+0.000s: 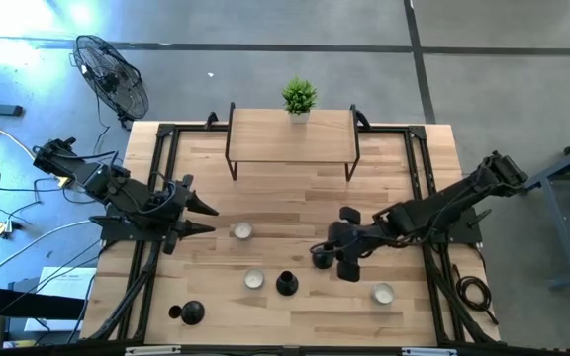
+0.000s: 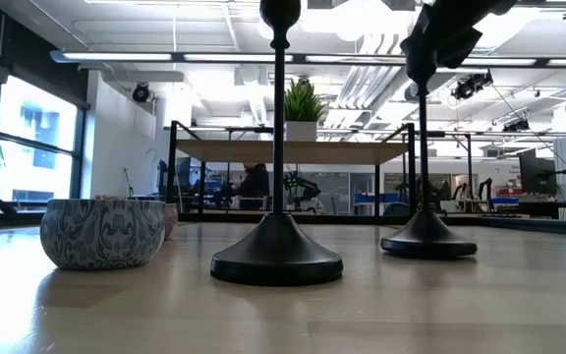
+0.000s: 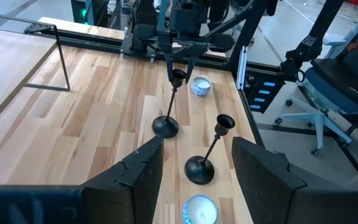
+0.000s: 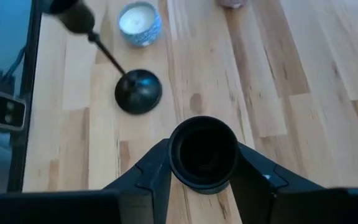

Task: Pick & Place candle stick holders
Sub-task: Put the right black candle holder on the shelf

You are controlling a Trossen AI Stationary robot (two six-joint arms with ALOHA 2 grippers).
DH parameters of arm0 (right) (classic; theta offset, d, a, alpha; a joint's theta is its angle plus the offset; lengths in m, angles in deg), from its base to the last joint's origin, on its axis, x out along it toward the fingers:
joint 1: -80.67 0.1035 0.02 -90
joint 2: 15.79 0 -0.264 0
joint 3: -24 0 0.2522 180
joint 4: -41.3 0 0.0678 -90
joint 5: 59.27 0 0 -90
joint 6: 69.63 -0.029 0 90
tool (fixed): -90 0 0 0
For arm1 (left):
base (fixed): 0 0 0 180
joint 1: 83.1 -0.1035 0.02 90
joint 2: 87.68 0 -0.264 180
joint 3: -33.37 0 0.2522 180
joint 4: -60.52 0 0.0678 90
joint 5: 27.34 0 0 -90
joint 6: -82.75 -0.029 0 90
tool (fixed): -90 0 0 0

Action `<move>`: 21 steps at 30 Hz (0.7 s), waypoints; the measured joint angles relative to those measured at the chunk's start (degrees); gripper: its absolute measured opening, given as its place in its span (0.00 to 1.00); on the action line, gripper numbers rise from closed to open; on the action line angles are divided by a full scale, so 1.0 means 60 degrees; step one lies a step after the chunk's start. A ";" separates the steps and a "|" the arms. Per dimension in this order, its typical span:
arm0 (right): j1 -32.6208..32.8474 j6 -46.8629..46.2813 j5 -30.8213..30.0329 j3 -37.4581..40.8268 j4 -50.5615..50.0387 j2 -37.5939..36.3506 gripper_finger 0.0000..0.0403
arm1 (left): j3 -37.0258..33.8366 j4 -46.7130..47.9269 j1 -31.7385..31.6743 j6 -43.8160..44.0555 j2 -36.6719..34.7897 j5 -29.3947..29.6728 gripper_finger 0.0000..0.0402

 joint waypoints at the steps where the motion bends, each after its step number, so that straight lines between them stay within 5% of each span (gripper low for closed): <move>1: -0.0024 -0.0026 -0.0001 -0.0044 -0.0011 0.0000 0.31 | 0.0000 0.0000 0.0000 -0.0007 0.0000 0.0003 0.47; 10: -0.0575 0.1199 -0.0102 -0.1181 -0.0137 -0.0004 0.31 | 0.0000 -0.0007 0.0000 -0.0117 0.0000 0.0421 0.47; 21: -0.1572 0.2152 -0.0831 -0.3981 -0.2596 -0.0007 0.31 | 0.0000 -0.0006 0.0000 -0.0036 0.0000 0.0591 0.47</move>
